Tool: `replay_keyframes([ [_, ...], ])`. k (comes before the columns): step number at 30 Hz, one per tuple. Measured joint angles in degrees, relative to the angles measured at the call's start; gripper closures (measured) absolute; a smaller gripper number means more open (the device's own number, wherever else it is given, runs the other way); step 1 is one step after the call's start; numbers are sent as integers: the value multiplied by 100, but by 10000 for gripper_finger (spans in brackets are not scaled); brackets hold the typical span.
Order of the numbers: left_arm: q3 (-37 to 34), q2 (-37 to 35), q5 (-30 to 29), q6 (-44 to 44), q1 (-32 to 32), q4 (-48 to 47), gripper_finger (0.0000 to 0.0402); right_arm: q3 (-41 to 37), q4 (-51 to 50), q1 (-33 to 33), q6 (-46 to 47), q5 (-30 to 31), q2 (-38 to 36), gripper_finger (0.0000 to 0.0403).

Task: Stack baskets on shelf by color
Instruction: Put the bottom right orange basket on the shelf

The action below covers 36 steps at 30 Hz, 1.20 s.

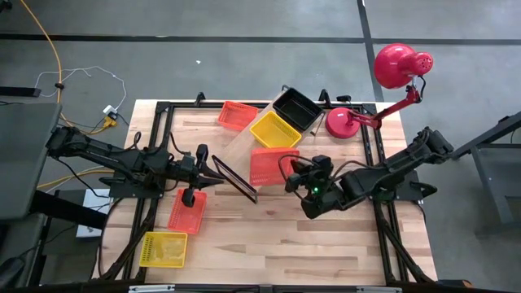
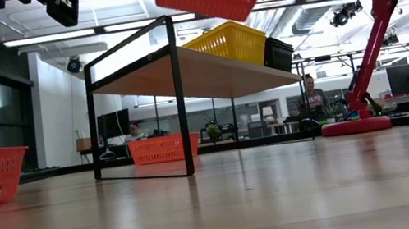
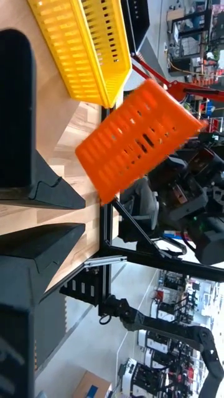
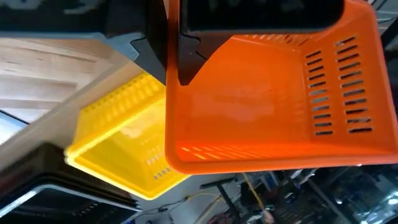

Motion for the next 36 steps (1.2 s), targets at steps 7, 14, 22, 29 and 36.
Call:
replay_keyframes([
  [7, 0, 0, 2, 1, 0, 39, 367, 2, 689, -55, -459, 8, 367, 402],
  [14, 0, 0, 3, 0, 0, 39, 367, 2, 744, -148, -498, 209, 455, 402],
  [22, -2, 2, -192, 0, -2, 124, 367, 2, 748, -260, -538, -199, 459, 402],
  [29, 0, 403, -1004, 188, 2, 940, 363, 2, 748, -286, -783, -198, 459, 402],
  [36, 122, 1175, -1533, 452, -27, 1398, 306, 2, 746, -291, -794, -131, 459, 402],
])
